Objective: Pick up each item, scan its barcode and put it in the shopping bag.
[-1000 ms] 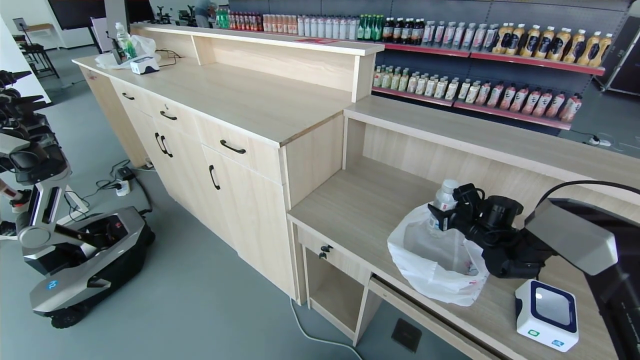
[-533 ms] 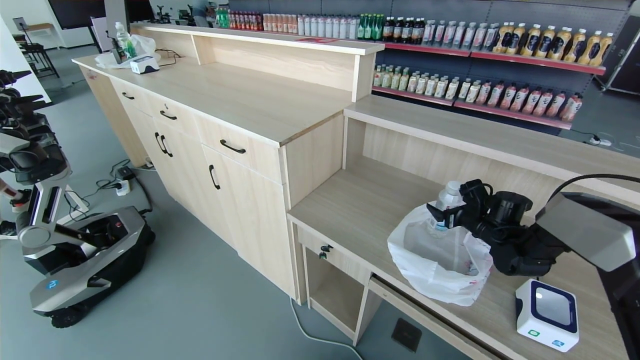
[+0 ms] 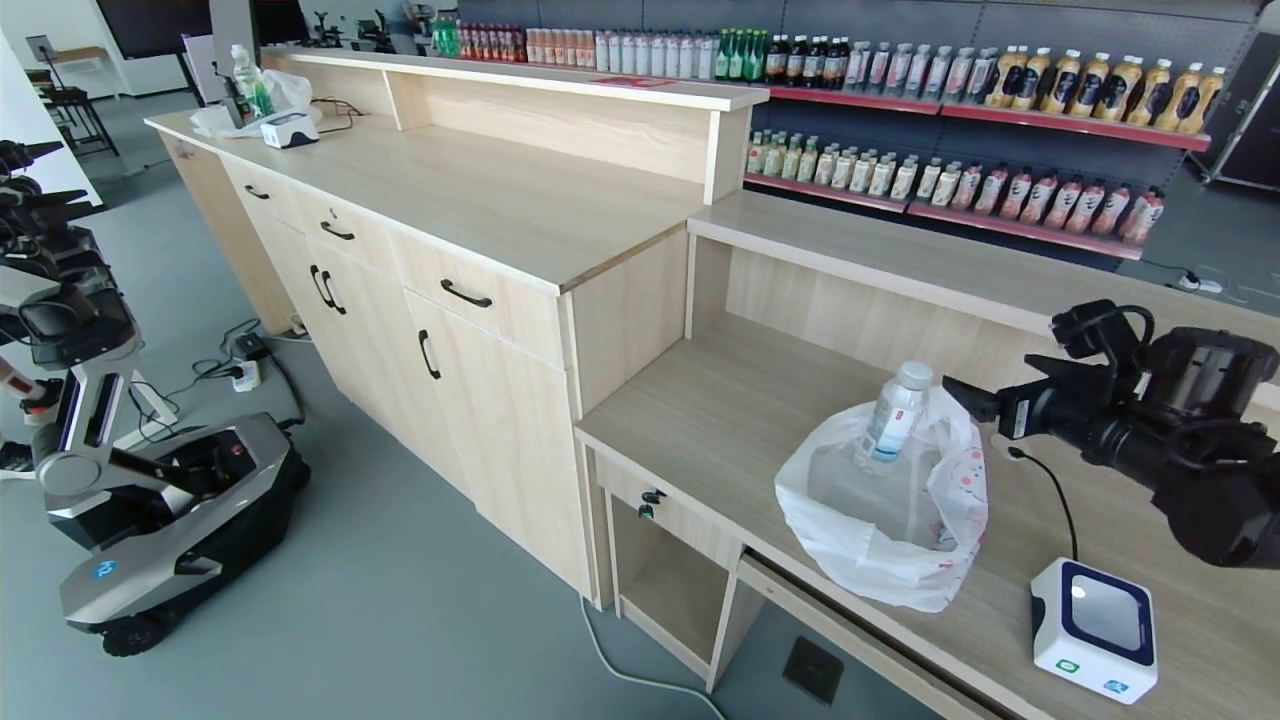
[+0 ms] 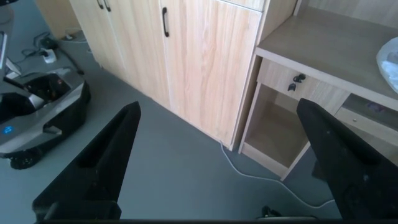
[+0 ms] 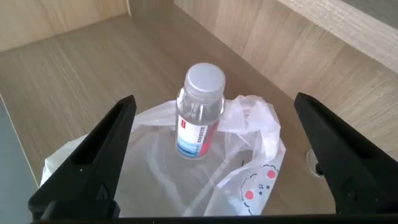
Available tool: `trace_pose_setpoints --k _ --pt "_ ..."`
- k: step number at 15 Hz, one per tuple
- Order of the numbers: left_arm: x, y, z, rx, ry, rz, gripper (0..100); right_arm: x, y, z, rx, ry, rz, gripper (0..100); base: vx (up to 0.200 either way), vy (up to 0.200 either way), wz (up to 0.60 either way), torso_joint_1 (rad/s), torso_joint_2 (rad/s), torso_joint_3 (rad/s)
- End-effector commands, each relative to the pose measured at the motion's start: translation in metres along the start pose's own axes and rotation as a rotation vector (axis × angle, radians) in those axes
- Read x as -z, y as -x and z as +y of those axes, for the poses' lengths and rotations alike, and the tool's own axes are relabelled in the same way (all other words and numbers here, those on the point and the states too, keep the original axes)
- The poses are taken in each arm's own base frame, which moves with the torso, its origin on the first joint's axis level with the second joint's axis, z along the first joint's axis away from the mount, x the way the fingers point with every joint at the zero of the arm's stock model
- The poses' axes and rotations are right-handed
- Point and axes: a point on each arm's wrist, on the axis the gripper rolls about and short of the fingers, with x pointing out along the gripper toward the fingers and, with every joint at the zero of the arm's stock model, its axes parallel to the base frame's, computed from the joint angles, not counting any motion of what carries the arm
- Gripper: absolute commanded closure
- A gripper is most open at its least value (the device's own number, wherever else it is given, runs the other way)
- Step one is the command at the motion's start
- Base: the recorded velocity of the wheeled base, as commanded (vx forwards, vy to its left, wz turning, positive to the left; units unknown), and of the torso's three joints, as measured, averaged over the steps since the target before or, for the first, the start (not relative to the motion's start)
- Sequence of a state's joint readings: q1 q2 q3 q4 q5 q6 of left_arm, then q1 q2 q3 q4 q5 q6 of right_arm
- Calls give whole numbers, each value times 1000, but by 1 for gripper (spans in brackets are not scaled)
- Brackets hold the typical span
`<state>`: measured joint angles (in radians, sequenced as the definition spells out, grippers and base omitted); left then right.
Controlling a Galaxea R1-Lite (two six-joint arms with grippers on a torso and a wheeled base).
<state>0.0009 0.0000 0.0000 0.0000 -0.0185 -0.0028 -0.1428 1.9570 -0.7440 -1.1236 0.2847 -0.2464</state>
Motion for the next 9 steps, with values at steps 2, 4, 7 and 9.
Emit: trace_pose_setpoints --k 2,4,7,9 --pt "0 0 0 -1 2 2 0 -40 86 -65 289 130 50 0 0 0 -600 -2 2 0" --pt "0 0 0 -1 2 0 0 -31 110 -92 407 116 126 0 0 0 -600 2 7 5" --pt "0 0 0 -1 2 2 0 1 145 -121 576 84 413 0 0 0 -600 -2 4 4" --pt "0 0 0 -1 0 0 0 25 160 -135 611 97 605 0 0 0 -300 1 1 -1"
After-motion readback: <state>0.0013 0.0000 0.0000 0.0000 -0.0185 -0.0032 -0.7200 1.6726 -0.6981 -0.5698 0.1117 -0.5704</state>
